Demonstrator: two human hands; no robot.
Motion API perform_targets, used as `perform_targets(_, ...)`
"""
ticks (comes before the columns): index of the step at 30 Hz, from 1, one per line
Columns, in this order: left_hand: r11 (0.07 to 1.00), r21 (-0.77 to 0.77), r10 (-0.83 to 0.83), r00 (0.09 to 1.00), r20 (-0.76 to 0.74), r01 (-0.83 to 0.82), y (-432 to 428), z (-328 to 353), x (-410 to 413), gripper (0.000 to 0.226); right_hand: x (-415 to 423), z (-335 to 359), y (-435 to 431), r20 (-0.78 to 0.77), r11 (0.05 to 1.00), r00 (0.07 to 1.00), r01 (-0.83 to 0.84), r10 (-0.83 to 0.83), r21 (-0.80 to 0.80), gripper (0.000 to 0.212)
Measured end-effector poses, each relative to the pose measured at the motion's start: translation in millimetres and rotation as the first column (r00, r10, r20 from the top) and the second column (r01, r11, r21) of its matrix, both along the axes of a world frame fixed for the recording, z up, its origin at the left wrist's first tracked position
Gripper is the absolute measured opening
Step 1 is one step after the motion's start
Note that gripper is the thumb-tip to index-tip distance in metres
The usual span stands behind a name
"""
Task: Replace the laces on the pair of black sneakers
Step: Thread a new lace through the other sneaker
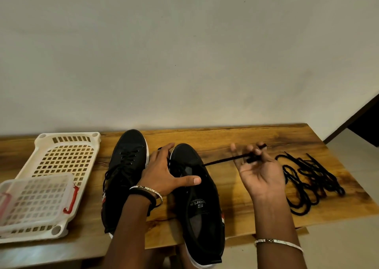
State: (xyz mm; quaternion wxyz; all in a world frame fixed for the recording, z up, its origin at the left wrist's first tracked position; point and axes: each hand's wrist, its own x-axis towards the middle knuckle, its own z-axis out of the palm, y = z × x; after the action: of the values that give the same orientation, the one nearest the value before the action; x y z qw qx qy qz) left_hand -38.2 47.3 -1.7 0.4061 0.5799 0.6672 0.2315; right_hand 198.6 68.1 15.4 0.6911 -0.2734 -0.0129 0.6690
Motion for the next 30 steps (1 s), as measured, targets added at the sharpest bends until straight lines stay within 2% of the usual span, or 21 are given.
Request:
perform_targets(1,1.0,0.011,0.003,1.0,-0.011,-0.003,0,0,0,0.139,3,0,-1,-0.049,1.0,0.999,0.021,-0.021,0.004,0.024)
perform_targets(2,1.0,0.023,0.005,1.0,-0.027,-0.005,0,0,-1,0.139,6,0,-3,-0.023,1.0,0.999,0.029,-0.029,0.005,0.023)
perform_targets(4,0.999,0.031,0.009,0.998,-0.057,-0.007,1,1,-1,0.139,8,-1,-4,0.228,1.0,0.974,0.023,-0.019,-0.015,0.022)
perform_targets(5,0.999,0.031,0.011,0.998,-0.062,-0.009,1,1,-1,0.139,8,-1,-4,0.402,1.0,0.916,0.01,0.002,-0.028,0.024)
perform_targets(6,0.999,0.031,0.013,0.998,-0.059,-0.011,1,2,-1,0.139,6,0,-4,0.576,0.999,0.817,-0.013,0.032,-0.037,0.026)
perform_targets(7,0.999,0.035,0.015,0.999,-0.051,-0.013,0,3,-2,0.139,3,-1,-3,0.739,0.997,0.67,-0.055,0.072,-0.047,0.027)
perform_targets(8,0.999,0.042,0.022,0.999,-0.036,-0.021,-1,4,-3,0.138,-2,-3,-2,0.877,0.991,0.467,-0.117,0.11,-0.061,0.024)
perform_targets(9,0.998,0.054,0.034,0.999,-0.012,-0.033,-2,5,-4,0.134,-7,-5,-1,0.968,0.978,0.212,-0.188,0.134,-0.094,0.018)
perform_targets(10,0.997,0.062,0.047,0.999,0.011,-0.048,-2,6,-5,0.13,-13,-9,-1,0.988,0.955,-0.054,-0.254,0.142,-0.151,0.015)
perform_targets(11,0.996,0.065,0.056,0.998,0.02,-0.057,-2,8,-6,0.123,-19,-13,-1,0.952,0.926,-0.269,-0.302,0.146,-0.227,0.015)
perform_targets(12,0.995,0.071,0.069,0.998,0.01,-0.069,-2,8,-7,0.112,-24,-18,-1,0.905,0.893,-0.398,-0.336,0.153,-0.299,0.017)
perform_targets(13,0.993,0.082,0.087,0.996,-0.017,-0.086,-2,7,-10,0.095,-28,-21,-1,0.875,0.868,-0.452,-0.35,0.172,-0.352,0.016)
perform_targets(16,0.97,0.177,0.197,0.966,-0.166,-0.168,1,3,-19,0.028,-28,-28,1,0.852,0.868,-0.484,-0.317,0.2,-0.383,0.01)
perform_targets(18,0.963,0.175,0.241,0.945,-0.223,-0.204,1,3,-23,0.018,-27,-28,2,0.885,0.886,-0.418,-0.308,0.202,-0.348,0.009)
perform_targets(19,0.972,0.139,0.22,0.947,-0.234,-0.192,1,4,-23,0.018,-28,-27,1,0.923,0.899,-0.317,-0.303,0.219,-0.317,0.011)
perform_targets(20,0.983,0.096,0.178,0.954,-0.242,-0.159,0,6,-22,0.015,-29,-23,0,0.955,0.912,-0.167,-0.295,0.244,-0.285,0.014)
perform_targets(22,0.996,0.003,0.089,0.968,-0.234,-0.091,-3,10,-19,0.005,-32,-15,-2,0.941,0.936,0.206,-0.285,0.269,-0.205,0.019)
perform_targets(24,0.998,-0.039,0.047,0.975,-0.218,-0.057,-4,9,-15,0.015,-33,-5,-3,0.802,0.951,0.54,-0.289,0.257,-0.11,0.019)
perform_targets(25,0.998,-0.029,0.04,0.972,-0.23,-0.047,-4,8,-14,0.019,-33,-1,-3,0.699,0.956,0.67,-0.287,0.249,-0.065,0.016)
perform_targets(27,0.999,0.038,0.048,0.957,-0.287,-0.039,-4,9,-10,0.016,-31,3,-2,0.516,0.962,0.824,-0.272,0.234,-0.001,0.013)
perform_targets(30,0.992,0.117,0.076,0.963,-0.259,-0.047,-4,10,-9,0.014,-23,5,-2,0.348,0.974,0.918,-0.221,0.191,0.048,0.015)
